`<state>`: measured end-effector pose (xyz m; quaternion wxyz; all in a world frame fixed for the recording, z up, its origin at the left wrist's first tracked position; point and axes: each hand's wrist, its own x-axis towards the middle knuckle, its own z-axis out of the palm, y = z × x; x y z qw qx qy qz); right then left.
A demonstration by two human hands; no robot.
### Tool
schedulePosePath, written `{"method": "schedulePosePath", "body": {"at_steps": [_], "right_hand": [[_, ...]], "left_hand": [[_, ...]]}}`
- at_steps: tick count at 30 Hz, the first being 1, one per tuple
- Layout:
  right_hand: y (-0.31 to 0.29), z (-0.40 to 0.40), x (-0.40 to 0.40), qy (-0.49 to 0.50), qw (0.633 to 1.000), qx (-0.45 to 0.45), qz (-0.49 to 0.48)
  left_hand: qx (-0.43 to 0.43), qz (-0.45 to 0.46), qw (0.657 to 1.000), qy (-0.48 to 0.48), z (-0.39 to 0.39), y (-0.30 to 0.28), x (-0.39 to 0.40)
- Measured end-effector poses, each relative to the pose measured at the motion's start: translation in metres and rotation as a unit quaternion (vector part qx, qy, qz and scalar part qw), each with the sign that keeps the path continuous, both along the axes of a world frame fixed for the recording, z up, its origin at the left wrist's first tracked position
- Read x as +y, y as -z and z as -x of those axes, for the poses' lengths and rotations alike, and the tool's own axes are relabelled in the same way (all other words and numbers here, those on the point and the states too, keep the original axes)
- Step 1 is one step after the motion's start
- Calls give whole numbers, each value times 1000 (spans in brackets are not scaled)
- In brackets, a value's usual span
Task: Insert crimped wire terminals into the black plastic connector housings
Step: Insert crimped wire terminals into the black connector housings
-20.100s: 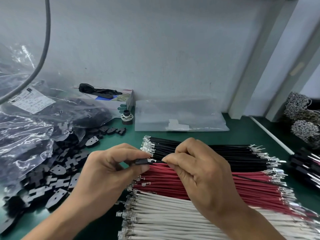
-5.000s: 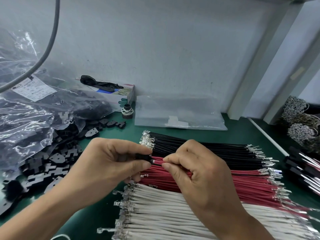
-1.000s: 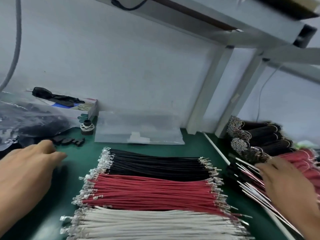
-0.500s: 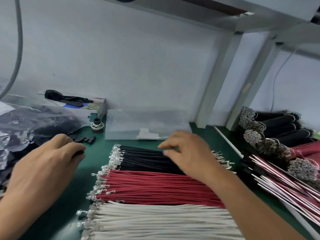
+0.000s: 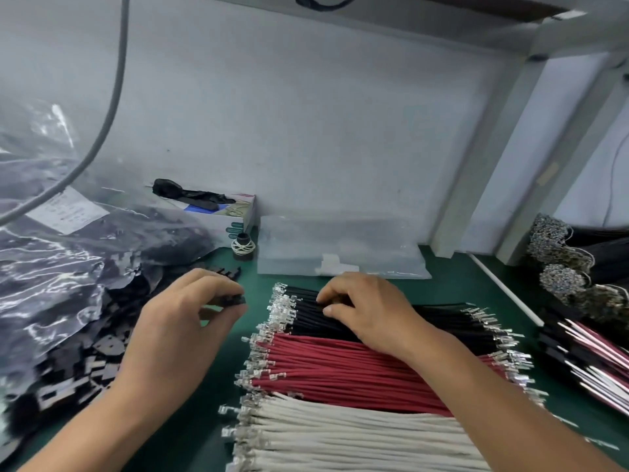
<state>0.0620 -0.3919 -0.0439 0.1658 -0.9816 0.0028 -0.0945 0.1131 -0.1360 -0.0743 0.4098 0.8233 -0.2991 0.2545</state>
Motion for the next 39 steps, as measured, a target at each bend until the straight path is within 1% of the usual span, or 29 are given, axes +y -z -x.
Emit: {"method": "schedulePosePath", "body": {"at_steps": [2,5,7,9,12,14,16,18,20,22,24,26,28,29,31,33,36,39], "right_hand": [[0,-1,0,-3,1000,-14,18],[-2,1,0,-10,996,-61,61],[-7,4,-2,-10,995,-78,56],[-10,7,-3,-14,996,-67,52],[-10,9,2,-24,997,-13,66],[-10,9,5,-21,998,-8,64],[-11,10,5,-16,997,-40,71],[-14,14,3,-19,994,-76,75],[-19,19,1,-20,990,-114,79],[-29,24,0,-17,978,-178,111],[-45,29,-1,-13,953,-262,149],[-60,36,-4,-11,919,-339,199],[-64,48,-5,-21,889,-390,240],[-60,56,-3,-33,883,-398,247],[-38,72,5,-46,890,-389,234],[-11,83,13,-44,908,-372,188],[11,86,15,-33,925,-363,105],[11,88,16,-35,931,-361,40]], "left_hand": [[34,35,999,5,2,2,-1],[82,82,993,12,2,3,-2],[91,96,991,16,4,3,-2],[82,91,992,13,6,2,-3],[69,91,993,7,10,1,-4],[55,93,994,13,12,0,-4],[24,88,995,27,14,-1,-4],[12,87,996,32,14,-2,-4],[26,95,995,28,14,-2,-4],[48,104,993,28,14,-1,-4],[72,117,990,33,14,-1,-4],[104,154,981,59,13,-3,-4],[158,213,958,110,14,-7,-3],[186,234,945,136,15,-11,-2],[240,249,920,185,20,-15,-3],[277,244,903,220,27,-15,-6],[291,214,902,239,33,-13,-10],[293,193,904,244,38,-11,-12]]}}
